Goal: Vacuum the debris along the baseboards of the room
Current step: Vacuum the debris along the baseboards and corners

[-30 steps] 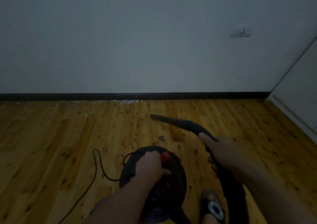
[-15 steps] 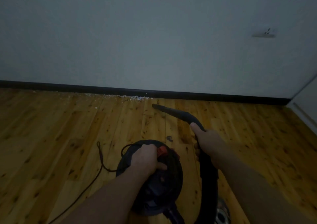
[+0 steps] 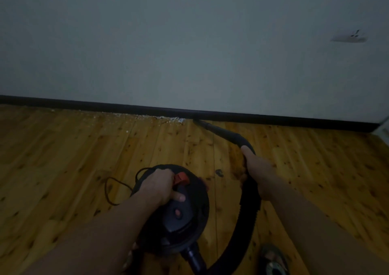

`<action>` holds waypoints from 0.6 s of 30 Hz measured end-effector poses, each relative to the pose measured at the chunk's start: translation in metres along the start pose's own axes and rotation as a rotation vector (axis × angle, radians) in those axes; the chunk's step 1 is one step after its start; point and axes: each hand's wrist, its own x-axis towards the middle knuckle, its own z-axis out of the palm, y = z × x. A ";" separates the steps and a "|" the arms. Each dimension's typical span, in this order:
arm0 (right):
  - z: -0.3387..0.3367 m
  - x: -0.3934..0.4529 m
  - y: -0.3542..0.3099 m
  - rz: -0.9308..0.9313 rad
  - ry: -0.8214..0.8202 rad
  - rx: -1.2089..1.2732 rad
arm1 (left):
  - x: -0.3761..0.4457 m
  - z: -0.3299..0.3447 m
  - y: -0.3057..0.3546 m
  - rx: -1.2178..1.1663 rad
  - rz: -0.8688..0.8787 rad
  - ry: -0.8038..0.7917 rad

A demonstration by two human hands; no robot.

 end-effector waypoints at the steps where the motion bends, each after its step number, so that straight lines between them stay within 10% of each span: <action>1: 0.002 0.000 -0.002 0.004 -0.012 -0.004 | 0.002 -0.002 -0.004 -0.007 -0.004 0.006; 18: 0.037 -0.002 -0.004 -0.001 -0.083 -0.036 | 0.013 -0.018 -0.032 0.007 -0.024 -0.027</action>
